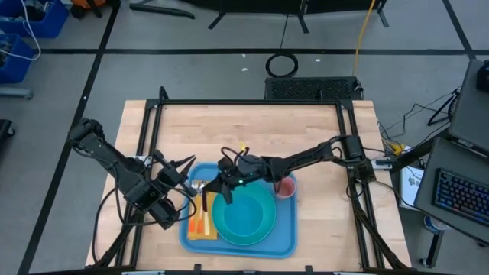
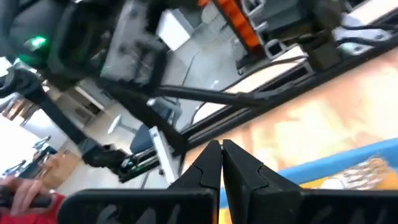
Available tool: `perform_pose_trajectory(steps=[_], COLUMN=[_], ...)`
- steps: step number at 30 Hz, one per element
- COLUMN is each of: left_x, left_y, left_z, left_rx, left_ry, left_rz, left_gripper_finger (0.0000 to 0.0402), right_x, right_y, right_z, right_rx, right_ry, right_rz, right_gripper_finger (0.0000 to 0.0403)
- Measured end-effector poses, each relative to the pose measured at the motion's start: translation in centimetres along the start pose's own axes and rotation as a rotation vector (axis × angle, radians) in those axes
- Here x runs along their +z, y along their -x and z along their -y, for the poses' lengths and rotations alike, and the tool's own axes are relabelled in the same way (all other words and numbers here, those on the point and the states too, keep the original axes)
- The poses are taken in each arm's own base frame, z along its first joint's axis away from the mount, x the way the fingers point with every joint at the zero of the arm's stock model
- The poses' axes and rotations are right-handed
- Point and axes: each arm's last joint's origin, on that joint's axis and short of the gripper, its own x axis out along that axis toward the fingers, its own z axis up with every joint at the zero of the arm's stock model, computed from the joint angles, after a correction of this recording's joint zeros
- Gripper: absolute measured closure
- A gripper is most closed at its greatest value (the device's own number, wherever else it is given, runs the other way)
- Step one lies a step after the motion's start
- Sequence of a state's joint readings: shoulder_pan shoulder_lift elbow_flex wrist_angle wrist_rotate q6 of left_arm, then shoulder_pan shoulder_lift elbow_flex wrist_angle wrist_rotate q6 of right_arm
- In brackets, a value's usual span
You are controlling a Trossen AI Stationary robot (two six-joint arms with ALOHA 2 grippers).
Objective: Set up tray
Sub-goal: Put the yellow knife on the yellow napkin to the right of the orange spoon
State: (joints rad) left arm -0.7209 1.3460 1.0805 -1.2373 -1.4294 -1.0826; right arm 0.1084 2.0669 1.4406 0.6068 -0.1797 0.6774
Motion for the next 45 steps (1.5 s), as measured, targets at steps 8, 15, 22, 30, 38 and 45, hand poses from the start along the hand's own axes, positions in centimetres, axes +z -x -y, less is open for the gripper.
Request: perform_pose_trajectory(steps=[8, 15, 22, 30, 38, 45], left_x=[-0.1, -0.1, -0.1, -0.2, -0.2, -0.2], left_y=[0.8, 1.2, 1.2, 1.2, 1.2, 1.2], left_z=[0.1, 0.2, 0.2, 0.2, 0.2, 0.2], left_rx=[-0.039, -0.056, -0.056, -0.056, -0.056, -0.056], left_ry=[-0.006, -0.007, -0.003, -0.002, 0.003, 0.003], left_rz=[0.000, 0.008, 0.008, 0.008, 0.008, 0.008], left_gripper_finger=[0.0371, 0.0371, 0.0371, 0.0371, 0.0371, 0.0371], right_x=[0.4, -0.1, -0.3, -0.7, -1.5, -2.6], right_y=[-0.1, -0.1, -0.1, -0.2, -0.3, -0.9], right_z=[1.1, 1.5, 1.4, 1.2, 0.9, 3.0], right_rx=[-0.027, -0.066, -0.107, -0.116, -0.163, -0.197], right_ry=[-0.032, -0.078, -0.039, -0.060, -0.050, -0.068], right_rz=[-0.006, -0.047, -0.034, -0.042, -0.059, -0.065], right_gripper_finger=[0.0403, 0.0403, 0.0403, 0.0403, 0.0403, 0.0402])
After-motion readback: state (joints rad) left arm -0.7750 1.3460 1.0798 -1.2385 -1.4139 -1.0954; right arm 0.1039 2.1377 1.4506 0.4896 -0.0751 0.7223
